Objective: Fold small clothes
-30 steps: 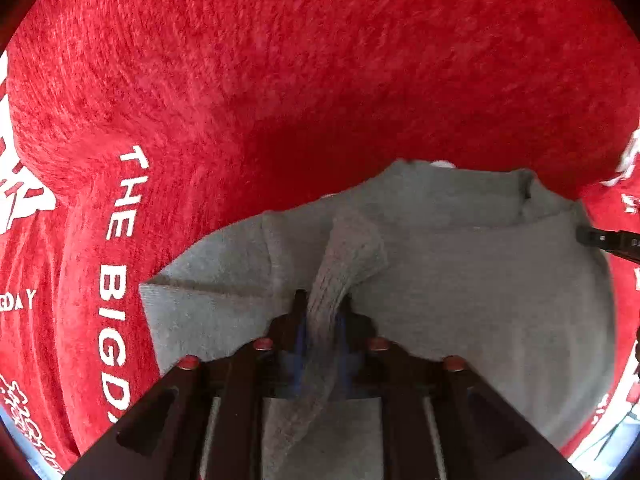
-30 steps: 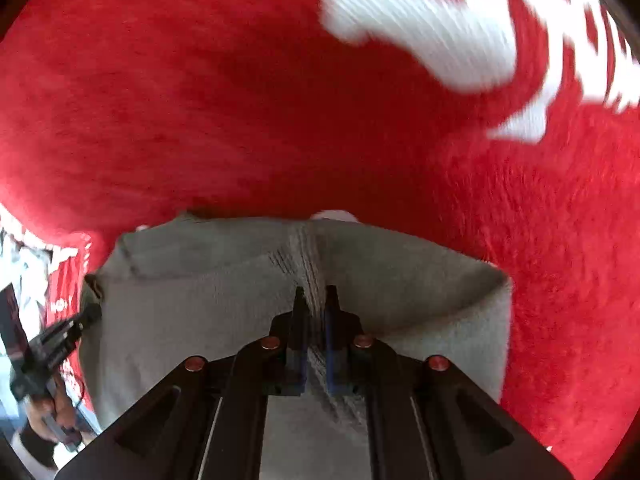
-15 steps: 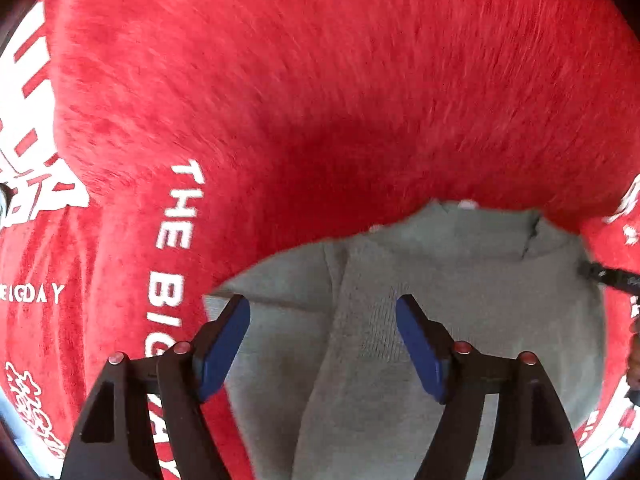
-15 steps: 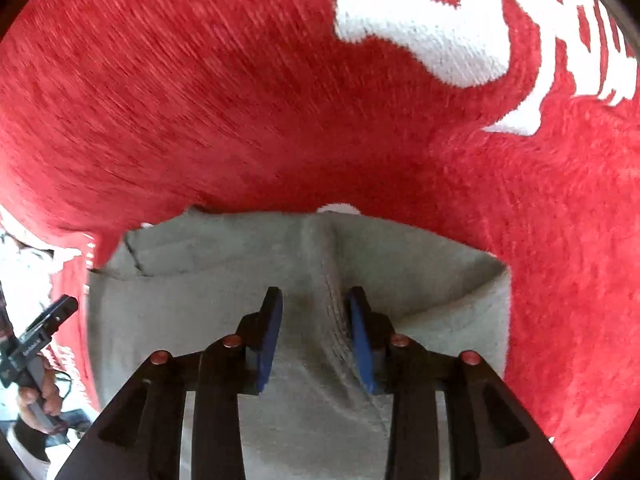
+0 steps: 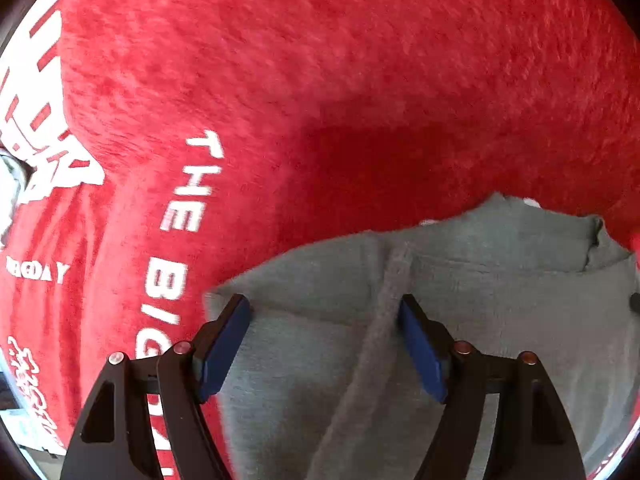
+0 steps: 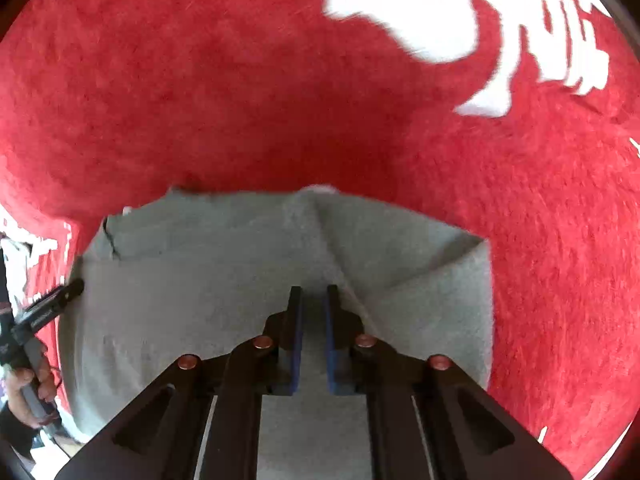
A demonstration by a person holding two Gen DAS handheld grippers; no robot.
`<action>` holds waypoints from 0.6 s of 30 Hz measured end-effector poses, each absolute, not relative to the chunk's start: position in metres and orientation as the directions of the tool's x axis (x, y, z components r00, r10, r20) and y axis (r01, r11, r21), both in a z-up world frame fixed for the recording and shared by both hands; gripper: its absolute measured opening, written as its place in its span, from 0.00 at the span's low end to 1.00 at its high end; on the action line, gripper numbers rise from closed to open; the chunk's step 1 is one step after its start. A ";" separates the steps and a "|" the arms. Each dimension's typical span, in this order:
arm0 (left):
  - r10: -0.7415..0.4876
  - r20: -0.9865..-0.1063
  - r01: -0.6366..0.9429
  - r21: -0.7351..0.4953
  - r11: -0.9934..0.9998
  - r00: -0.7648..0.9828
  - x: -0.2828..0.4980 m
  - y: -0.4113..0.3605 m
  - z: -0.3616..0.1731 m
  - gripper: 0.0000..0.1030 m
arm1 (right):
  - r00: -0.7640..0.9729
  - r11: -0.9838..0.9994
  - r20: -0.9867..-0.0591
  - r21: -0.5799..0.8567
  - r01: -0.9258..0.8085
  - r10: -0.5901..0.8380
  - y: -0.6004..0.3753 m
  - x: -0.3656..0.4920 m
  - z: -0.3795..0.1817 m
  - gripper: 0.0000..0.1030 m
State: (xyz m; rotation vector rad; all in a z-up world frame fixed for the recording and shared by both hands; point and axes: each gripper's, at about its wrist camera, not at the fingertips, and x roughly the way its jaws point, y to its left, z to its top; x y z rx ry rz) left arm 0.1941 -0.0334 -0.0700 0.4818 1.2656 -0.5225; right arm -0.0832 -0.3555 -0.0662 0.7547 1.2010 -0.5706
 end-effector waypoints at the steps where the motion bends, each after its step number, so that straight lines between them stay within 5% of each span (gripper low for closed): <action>1: -0.102 -0.967 0.621 0.067 0.781 0.232 0.194 -0.031 -0.065 0.74 | 0.270 0.616 -0.963 0.205 0.760 -0.013 -0.359 -0.087 -0.065 0.08; 4: -0.072 -0.965 0.623 0.105 0.776 0.253 0.193 -0.017 -0.050 0.74 | 0.213 0.584 -0.976 0.142 0.800 -0.054 -0.368 -0.098 -0.059 0.12; 12: -0.136 -0.979 0.629 -0.008 0.777 0.155 0.131 0.036 0.003 0.74 | 0.343 0.612 -0.932 0.340 0.714 0.119 -0.310 -0.133 -0.014 0.12; 18: -0.079 -0.990 0.620 0.008 0.784 0.113 0.085 0.075 -0.027 0.74 | 0.260 0.660 -0.939 0.343 0.668 0.225 -0.242 -0.161 -0.026 0.12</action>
